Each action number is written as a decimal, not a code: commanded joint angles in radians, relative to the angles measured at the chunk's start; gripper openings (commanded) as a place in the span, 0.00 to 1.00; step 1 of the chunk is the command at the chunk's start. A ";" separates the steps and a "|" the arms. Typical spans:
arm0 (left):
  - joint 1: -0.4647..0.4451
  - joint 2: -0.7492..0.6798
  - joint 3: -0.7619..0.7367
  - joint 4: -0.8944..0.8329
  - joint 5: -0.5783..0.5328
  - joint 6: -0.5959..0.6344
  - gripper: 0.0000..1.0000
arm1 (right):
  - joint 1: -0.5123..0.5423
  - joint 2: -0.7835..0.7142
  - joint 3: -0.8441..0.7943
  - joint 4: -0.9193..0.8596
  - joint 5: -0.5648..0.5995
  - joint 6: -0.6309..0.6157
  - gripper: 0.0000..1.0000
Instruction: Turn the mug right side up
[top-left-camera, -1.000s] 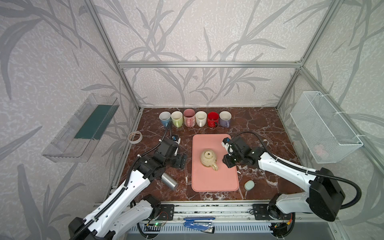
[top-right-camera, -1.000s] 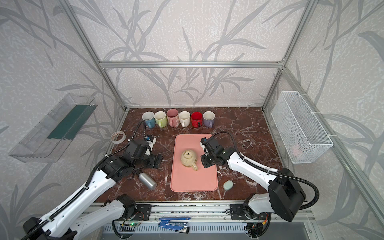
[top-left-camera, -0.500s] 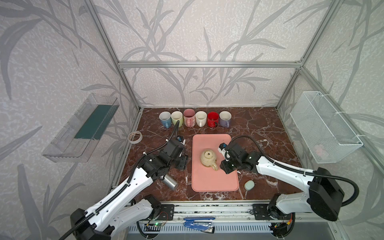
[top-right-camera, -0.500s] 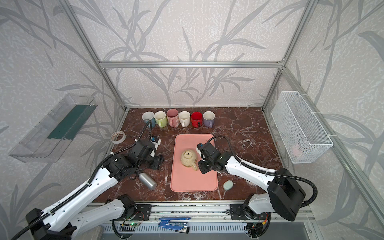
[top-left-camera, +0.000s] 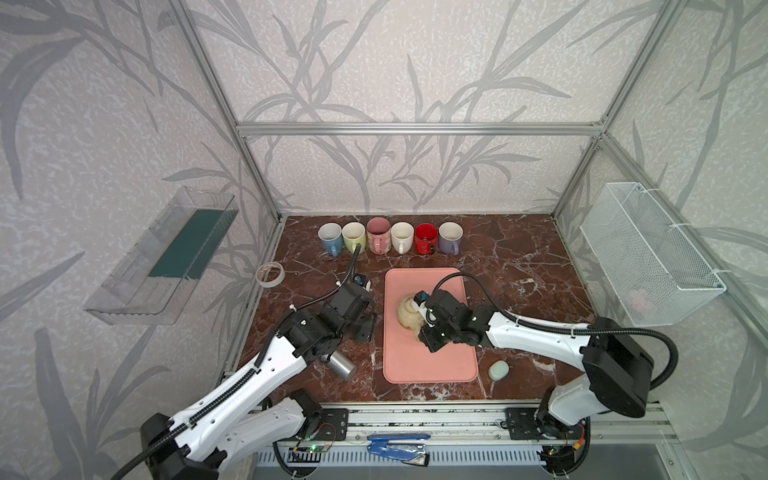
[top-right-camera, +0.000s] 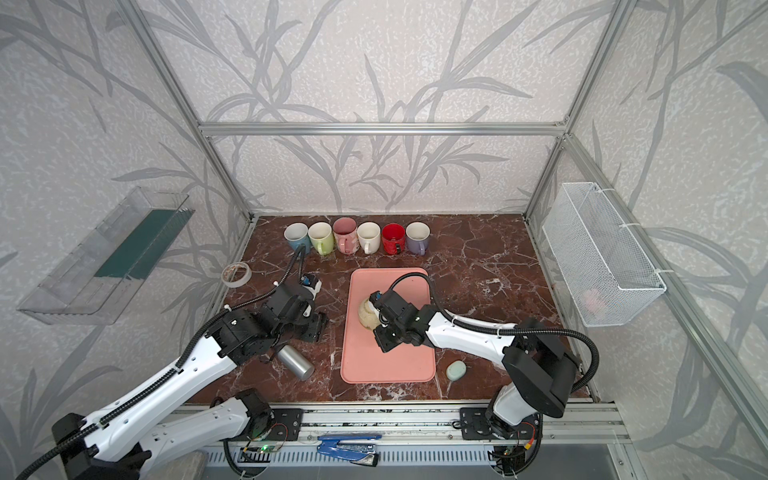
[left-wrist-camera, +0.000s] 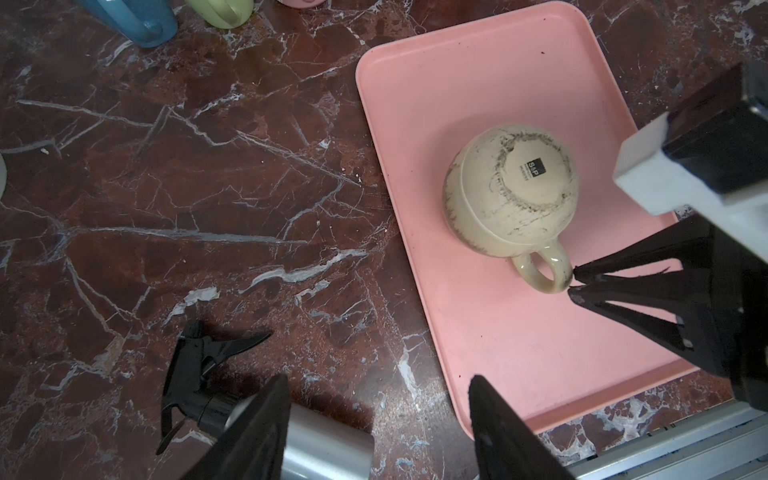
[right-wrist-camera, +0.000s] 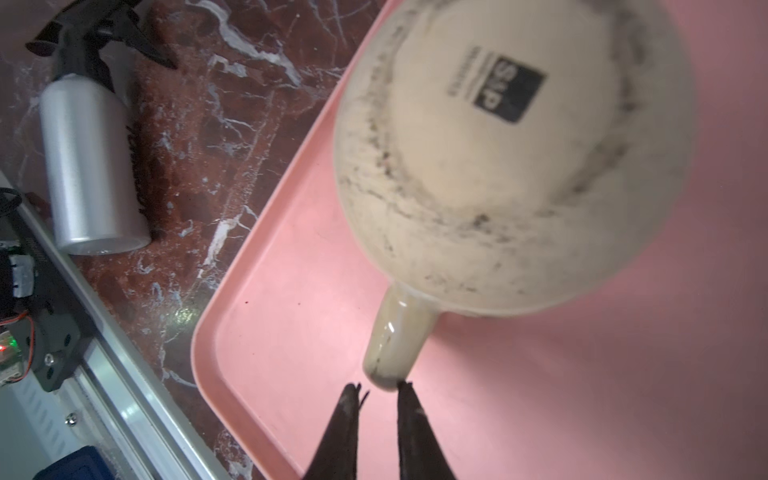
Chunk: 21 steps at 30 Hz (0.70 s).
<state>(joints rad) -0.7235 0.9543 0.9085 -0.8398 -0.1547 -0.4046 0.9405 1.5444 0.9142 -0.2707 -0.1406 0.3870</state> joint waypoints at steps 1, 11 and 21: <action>-0.012 -0.005 0.002 -0.024 -0.022 -0.036 0.66 | 0.003 0.000 0.024 0.034 -0.019 0.020 0.19; -0.108 0.168 0.046 0.028 -0.099 -0.194 0.62 | -0.169 -0.240 -0.170 0.083 -0.109 0.079 0.19; -0.256 0.491 0.248 -0.047 -0.181 -0.342 0.61 | -0.325 -0.477 -0.359 0.093 -0.094 0.125 0.38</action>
<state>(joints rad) -0.9539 1.3960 1.1030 -0.8352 -0.2768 -0.6640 0.6392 1.1030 0.5831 -0.1860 -0.2352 0.4927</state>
